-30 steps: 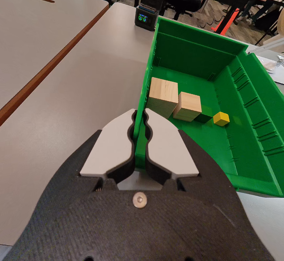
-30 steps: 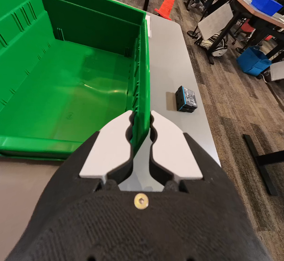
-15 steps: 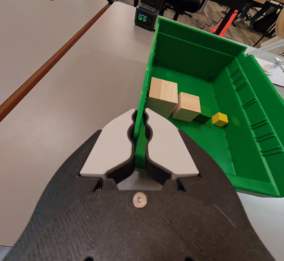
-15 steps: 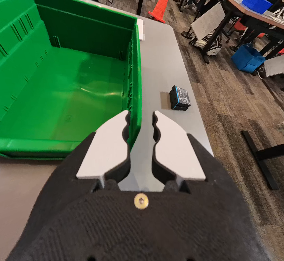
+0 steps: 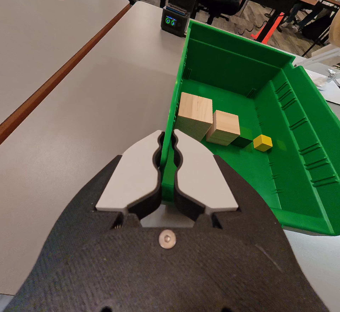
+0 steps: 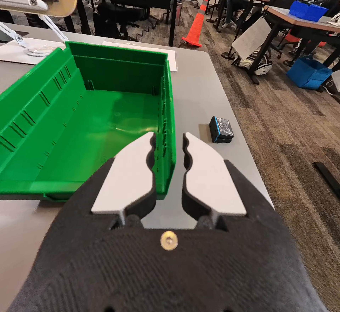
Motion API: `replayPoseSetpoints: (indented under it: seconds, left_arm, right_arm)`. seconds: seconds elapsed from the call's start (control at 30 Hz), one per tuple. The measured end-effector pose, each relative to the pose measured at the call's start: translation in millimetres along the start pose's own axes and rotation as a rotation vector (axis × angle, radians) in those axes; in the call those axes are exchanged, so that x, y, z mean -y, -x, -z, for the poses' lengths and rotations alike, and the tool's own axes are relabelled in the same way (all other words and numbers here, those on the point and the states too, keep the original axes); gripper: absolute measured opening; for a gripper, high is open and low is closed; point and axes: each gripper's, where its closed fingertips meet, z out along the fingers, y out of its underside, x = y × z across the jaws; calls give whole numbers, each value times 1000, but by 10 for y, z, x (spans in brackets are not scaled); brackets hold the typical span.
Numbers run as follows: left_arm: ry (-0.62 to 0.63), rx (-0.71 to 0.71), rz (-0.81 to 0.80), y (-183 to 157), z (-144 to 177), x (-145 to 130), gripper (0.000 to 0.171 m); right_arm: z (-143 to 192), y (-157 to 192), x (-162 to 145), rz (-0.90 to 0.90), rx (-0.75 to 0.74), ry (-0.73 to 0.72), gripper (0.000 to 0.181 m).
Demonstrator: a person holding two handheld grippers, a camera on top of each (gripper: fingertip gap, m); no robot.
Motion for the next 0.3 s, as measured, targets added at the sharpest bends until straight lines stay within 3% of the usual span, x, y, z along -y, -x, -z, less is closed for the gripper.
replayPoseSetpoints:
  seconds: [0.3]
  left_arm:
    - [0,-3,5,0,-1,1,7]
  right_arm:
    - [70,133,152,6,18,-40,28]
